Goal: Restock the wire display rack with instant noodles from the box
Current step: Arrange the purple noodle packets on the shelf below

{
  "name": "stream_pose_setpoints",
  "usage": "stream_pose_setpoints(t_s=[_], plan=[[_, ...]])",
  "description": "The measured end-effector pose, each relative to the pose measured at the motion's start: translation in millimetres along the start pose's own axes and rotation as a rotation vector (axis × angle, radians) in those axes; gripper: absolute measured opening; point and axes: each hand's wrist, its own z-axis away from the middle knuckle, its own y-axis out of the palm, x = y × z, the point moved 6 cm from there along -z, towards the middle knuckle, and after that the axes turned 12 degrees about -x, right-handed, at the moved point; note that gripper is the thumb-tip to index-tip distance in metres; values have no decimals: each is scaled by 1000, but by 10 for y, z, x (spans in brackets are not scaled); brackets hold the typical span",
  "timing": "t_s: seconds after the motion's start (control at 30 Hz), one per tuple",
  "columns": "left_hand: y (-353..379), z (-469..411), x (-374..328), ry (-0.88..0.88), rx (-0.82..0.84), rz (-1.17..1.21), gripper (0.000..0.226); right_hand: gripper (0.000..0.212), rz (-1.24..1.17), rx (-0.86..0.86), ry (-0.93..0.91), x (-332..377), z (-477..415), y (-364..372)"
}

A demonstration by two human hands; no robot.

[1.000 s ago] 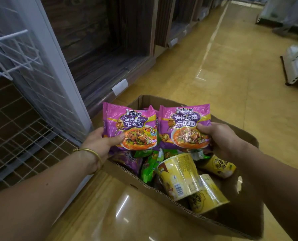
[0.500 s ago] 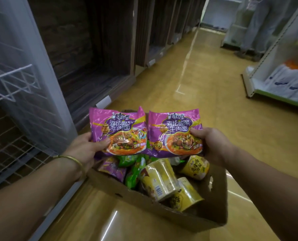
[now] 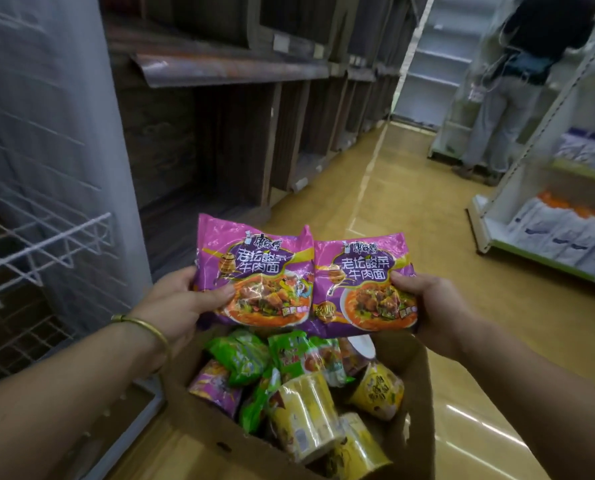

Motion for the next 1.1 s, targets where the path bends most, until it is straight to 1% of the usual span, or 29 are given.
stream_pose_setpoints(t_s=[0.1, 0.2, 0.33, 0.47, 0.5, 0.57, 0.63, 0.73, 0.87, 0.97, 1.1], plan=[[-44, 18, -287, 44, -57, 1, 21, 25, -41, 45, -20, 200, -36, 168], [-117, 119, -656, 74, -124, -22, 19, 35, -39, 82, -64, 484, -124, 361], [-216, 366, -1179, 125, -241, -30, 31, 36, -42, 192, -149, 957, -100, 615], [-213, 707, -1716, 205, -274, -29, 47, 37, -74, 353, -248, 1469, 33, 863], [-234, 768, -1846, 230, -286, -39, 46, 37, -86, 388, -260, 1573, 68, 920], [-293, 917, -2098, 288, -321, -58, 35, 36, -106, 448, -277, 1746, 155, 1049], [-357, 1112, -2332, 331, -365, -72, 29, 35, -128, 516, -293, 1908, 288, 1219], [-495, 1407, -2647, 399, -432, -112, 31, 37, -167, 618, -306, 2132, 527, 1503], [-788, 1770, -3011, 491, -570, -120, 43, 34, -212, 725, -313, 2352, 882, 1916], [-1018, 2015, -3176, 506, -659, -112, 35, 30, -224, 809, -326, 2458, 1207, 2183], [-1310, 2312, -3301, 497, -745, -152, 32, 30, -199, 862, -356, 2525, 1558, 2480]])
